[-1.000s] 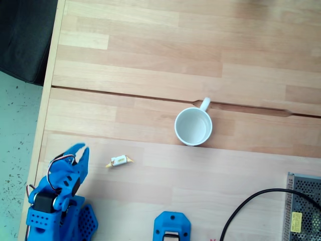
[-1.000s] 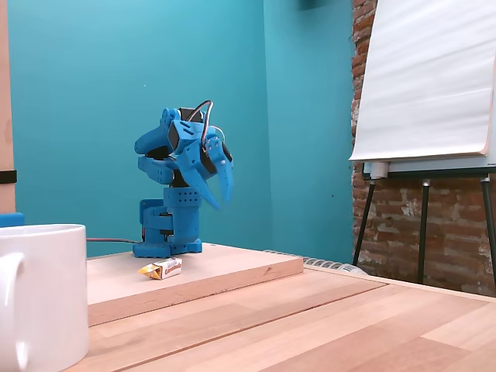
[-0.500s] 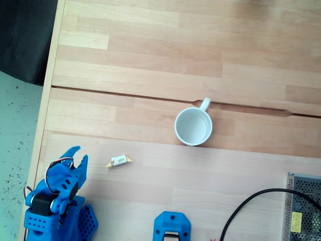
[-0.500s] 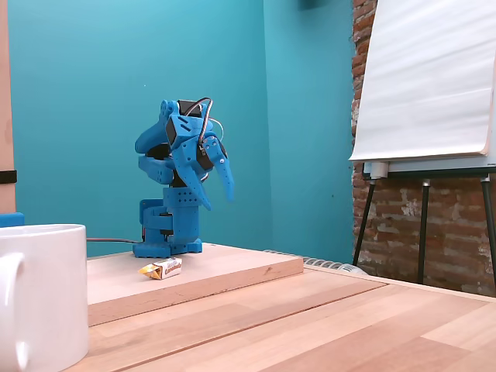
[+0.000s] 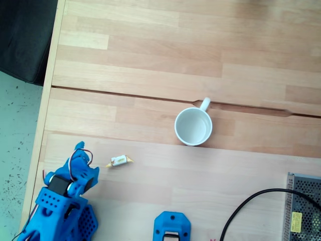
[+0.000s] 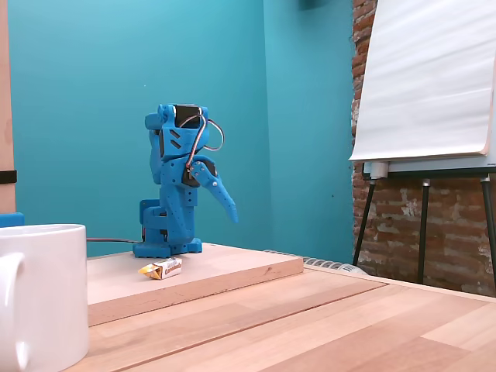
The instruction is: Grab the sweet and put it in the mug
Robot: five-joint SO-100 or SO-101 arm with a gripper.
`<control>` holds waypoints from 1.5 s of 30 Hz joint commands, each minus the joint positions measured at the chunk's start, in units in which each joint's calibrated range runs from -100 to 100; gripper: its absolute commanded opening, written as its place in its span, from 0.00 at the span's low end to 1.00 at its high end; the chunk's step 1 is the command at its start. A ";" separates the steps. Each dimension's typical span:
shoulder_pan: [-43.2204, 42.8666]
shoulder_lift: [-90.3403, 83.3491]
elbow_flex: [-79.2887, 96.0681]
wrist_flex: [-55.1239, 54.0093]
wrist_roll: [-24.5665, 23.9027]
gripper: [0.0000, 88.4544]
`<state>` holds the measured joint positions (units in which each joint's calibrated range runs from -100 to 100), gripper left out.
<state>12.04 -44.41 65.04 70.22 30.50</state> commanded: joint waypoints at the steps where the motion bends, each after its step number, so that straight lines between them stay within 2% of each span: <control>1: 2.56 1.13 -3.84 -3.20 3.22 0.42; 9: 9.24 5.95 -3.31 -9.33 7.91 0.42; 27: 11.85 19.29 -1.70 -10.54 8.60 0.42; 37: 15.19 24.53 -1.43 -20.86 7.96 0.42; 45: 15.19 27.03 -0.36 -21.99 8.21 0.42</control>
<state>26.59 -17.80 64.86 48.90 38.56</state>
